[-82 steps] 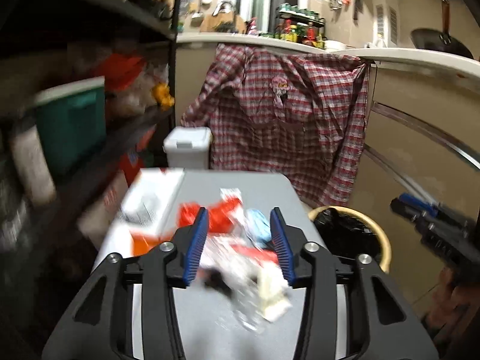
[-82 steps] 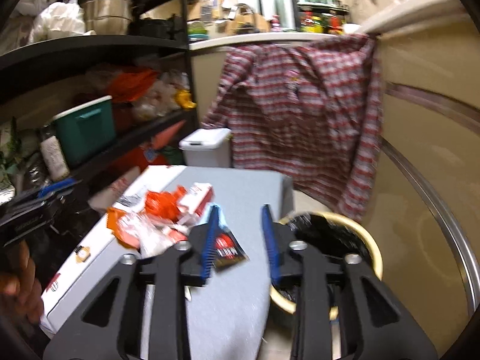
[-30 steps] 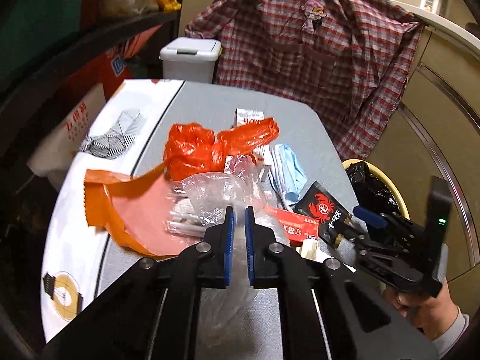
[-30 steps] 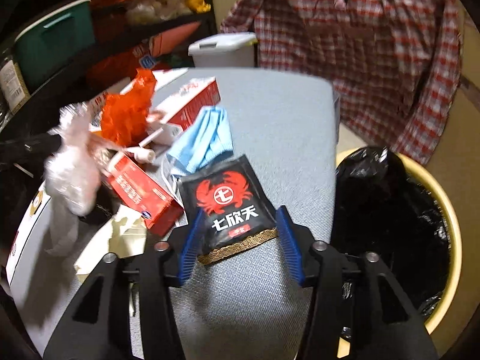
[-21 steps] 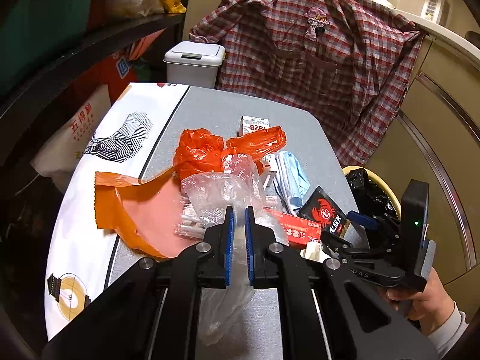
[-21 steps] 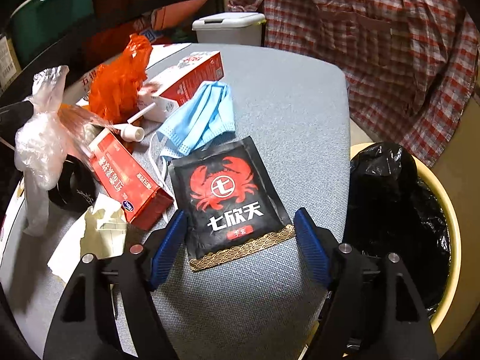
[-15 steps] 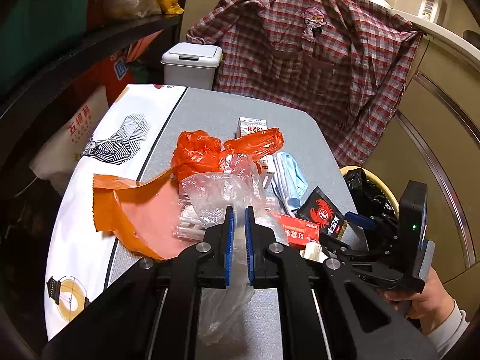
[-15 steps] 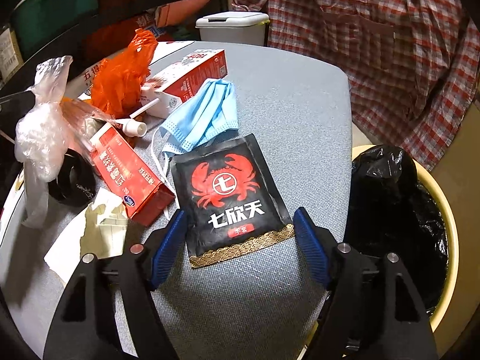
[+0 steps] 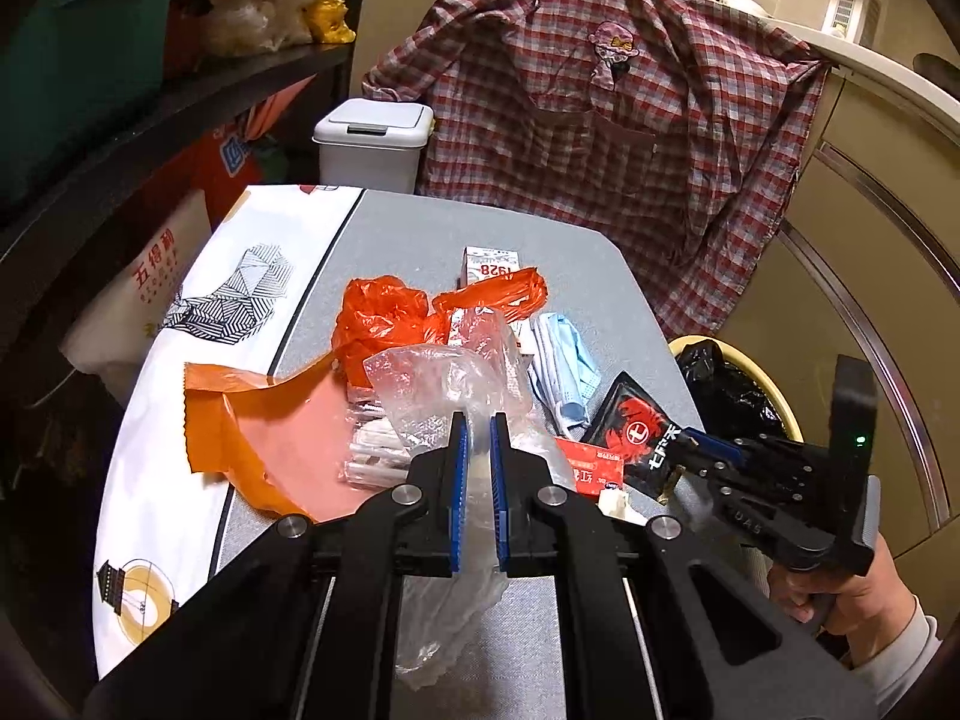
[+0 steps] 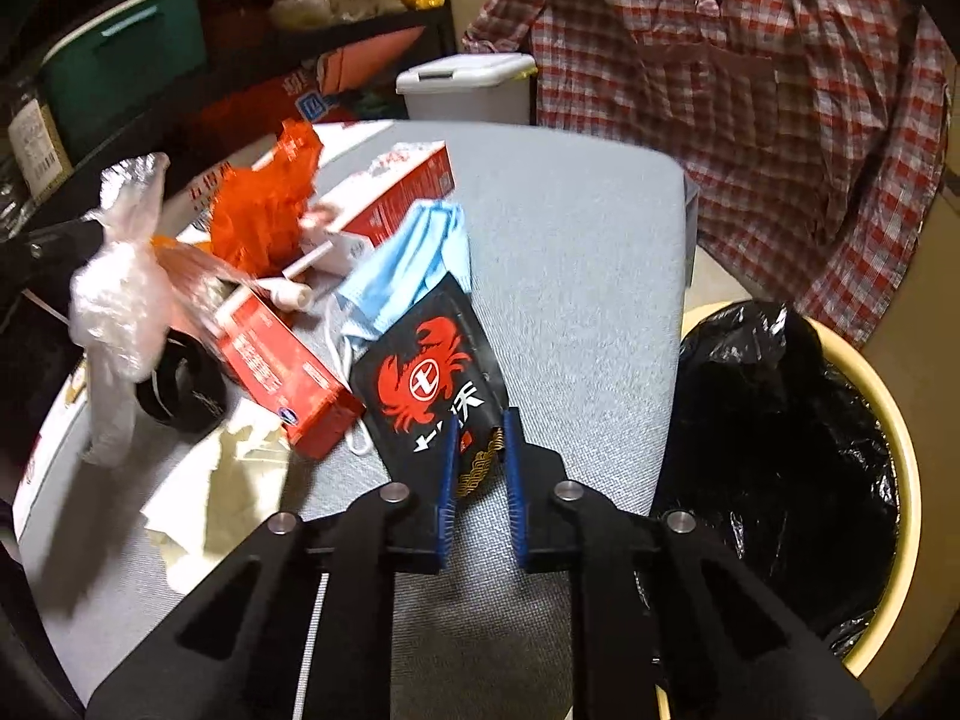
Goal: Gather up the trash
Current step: 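Grasp the black crab-print packet with the right gripper while the left gripper grasps the clear plastic bag, then carry both items over the black-lined bin and open both grippers to drop them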
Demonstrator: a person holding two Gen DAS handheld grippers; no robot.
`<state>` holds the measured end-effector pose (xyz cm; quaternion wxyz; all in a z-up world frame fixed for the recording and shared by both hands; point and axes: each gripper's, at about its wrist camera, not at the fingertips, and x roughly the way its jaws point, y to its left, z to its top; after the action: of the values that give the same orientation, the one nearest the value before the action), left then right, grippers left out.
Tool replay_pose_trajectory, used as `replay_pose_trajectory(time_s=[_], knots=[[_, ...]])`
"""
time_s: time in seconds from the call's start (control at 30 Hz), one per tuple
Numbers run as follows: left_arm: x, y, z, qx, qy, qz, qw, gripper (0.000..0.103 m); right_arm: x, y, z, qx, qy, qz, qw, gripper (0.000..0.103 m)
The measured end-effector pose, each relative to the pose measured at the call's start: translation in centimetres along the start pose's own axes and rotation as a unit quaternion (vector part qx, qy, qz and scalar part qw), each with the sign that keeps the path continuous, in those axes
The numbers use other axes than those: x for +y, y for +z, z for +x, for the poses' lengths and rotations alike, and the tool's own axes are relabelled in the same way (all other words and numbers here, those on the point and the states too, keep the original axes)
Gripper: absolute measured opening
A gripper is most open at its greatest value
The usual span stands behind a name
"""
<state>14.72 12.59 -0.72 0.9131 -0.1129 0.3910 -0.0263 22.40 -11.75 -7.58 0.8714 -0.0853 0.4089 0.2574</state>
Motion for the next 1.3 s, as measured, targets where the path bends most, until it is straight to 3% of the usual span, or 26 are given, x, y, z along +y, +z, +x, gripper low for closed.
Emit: replay_pose_trajectory(time_s=[0.67,1.3], knots=[[-2.7,1.4,-2.6,-0.045,-0.003,0.006,0.999,0.007,-1.0,1.1,-8.6,-0.092,-0.03,0.028,0.995,0.008],[-12.5,2.7,-2.7,-0.081,-0.052,0.036,0.9947,0.007,-8.3,-1.0,-17.0,-0.145,-0.126,0.102,0.976,0.008]])
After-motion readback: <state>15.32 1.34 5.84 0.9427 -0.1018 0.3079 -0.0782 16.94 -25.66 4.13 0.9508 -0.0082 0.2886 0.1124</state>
